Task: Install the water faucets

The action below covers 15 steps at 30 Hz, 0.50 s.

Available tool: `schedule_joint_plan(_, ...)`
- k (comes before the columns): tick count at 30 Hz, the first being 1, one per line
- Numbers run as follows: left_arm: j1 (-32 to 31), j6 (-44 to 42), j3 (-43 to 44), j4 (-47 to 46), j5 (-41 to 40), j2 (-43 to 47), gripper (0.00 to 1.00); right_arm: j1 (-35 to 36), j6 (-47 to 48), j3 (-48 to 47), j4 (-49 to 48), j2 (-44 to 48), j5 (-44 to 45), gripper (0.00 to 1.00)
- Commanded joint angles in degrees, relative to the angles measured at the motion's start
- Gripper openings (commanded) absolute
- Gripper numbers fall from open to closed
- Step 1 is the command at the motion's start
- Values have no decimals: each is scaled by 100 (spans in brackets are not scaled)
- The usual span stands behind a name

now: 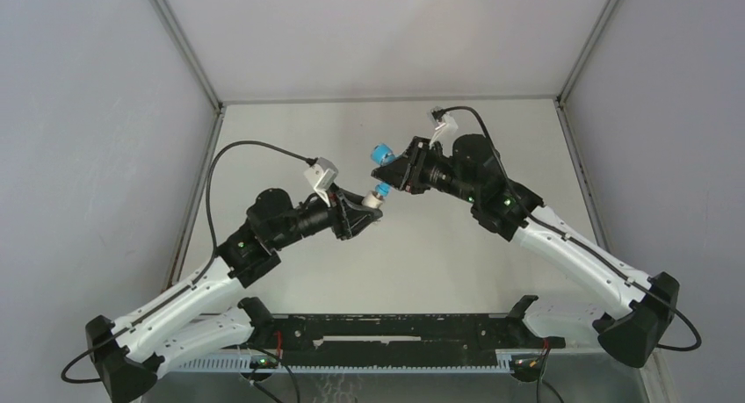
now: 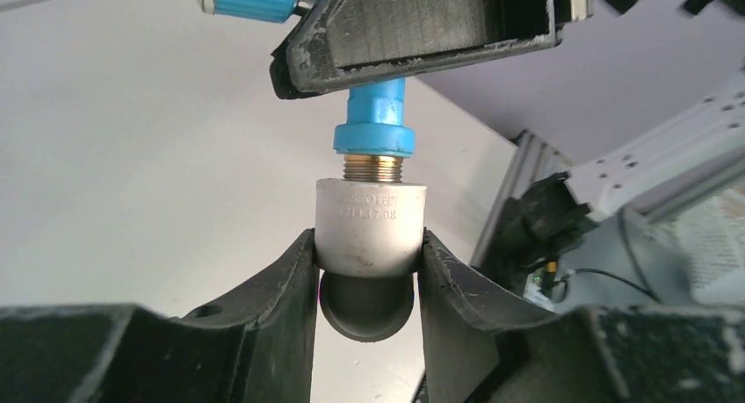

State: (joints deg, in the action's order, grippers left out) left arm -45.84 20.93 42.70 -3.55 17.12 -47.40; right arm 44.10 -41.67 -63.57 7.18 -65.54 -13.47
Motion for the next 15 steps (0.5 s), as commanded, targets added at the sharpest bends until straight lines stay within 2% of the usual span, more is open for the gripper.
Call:
schedule_joint_plan(1,-267,-927,398,-425,-1275,-29,0,275,-327,-502,1677,-374,118,0)
schedule_joint_plan(10,-1403,-2829,546,-119,-3321,-607,0,371,-692,-848,2183,-1018,270,0)
schedule_joint_plan(15,-1850,-3692,311,-673,-4455,-926,0,344,-912,-852,2228,-1237,433,0)
